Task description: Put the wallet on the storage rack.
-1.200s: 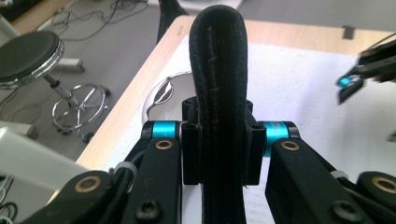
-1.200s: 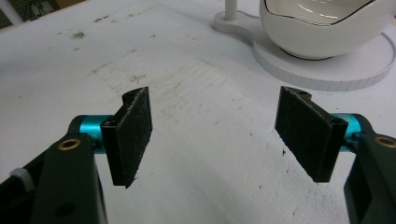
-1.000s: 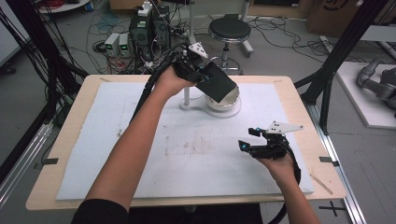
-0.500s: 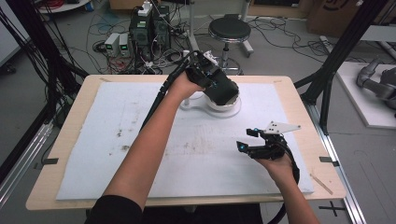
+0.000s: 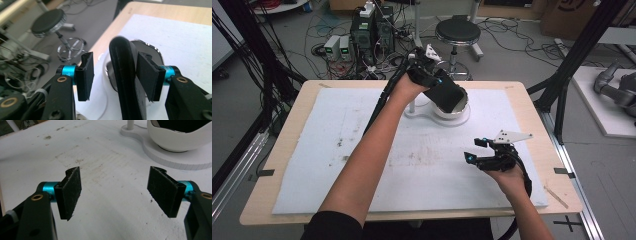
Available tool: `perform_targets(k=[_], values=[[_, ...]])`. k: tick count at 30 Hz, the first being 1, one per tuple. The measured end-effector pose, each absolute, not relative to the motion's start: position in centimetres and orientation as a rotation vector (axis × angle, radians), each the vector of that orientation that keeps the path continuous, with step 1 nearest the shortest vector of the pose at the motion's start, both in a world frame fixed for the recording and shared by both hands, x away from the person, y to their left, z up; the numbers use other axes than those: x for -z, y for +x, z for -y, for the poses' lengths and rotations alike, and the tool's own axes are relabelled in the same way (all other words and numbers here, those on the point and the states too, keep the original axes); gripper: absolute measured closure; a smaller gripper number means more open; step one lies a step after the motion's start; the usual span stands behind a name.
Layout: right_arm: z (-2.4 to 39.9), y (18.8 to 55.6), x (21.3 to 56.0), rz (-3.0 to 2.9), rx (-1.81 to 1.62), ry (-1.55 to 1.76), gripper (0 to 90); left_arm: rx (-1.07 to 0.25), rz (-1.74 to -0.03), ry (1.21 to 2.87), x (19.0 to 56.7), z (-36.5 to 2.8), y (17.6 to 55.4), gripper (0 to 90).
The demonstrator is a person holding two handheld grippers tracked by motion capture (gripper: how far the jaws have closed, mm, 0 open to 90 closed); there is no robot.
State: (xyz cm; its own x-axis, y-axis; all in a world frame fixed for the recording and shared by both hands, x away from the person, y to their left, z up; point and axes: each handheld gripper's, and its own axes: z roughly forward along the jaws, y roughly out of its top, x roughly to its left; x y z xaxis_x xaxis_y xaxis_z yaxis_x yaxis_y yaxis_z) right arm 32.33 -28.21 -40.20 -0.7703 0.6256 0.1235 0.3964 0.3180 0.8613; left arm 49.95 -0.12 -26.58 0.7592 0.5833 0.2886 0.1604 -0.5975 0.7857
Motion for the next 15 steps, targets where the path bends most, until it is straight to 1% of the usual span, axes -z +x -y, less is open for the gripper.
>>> perform_targets(k=[5,15], values=[[28.2,32.3,40.2,-2.356,-1.434,0.927,27.9,-0.748,-0.586,2.156,26.8,0.2,50.1,48.4],[28.3,32.5,40.4,-2.366,-1.446,0.924,27.9,-0.795,-0.651,2.166,28.6,0.4,51.4,48.9]])
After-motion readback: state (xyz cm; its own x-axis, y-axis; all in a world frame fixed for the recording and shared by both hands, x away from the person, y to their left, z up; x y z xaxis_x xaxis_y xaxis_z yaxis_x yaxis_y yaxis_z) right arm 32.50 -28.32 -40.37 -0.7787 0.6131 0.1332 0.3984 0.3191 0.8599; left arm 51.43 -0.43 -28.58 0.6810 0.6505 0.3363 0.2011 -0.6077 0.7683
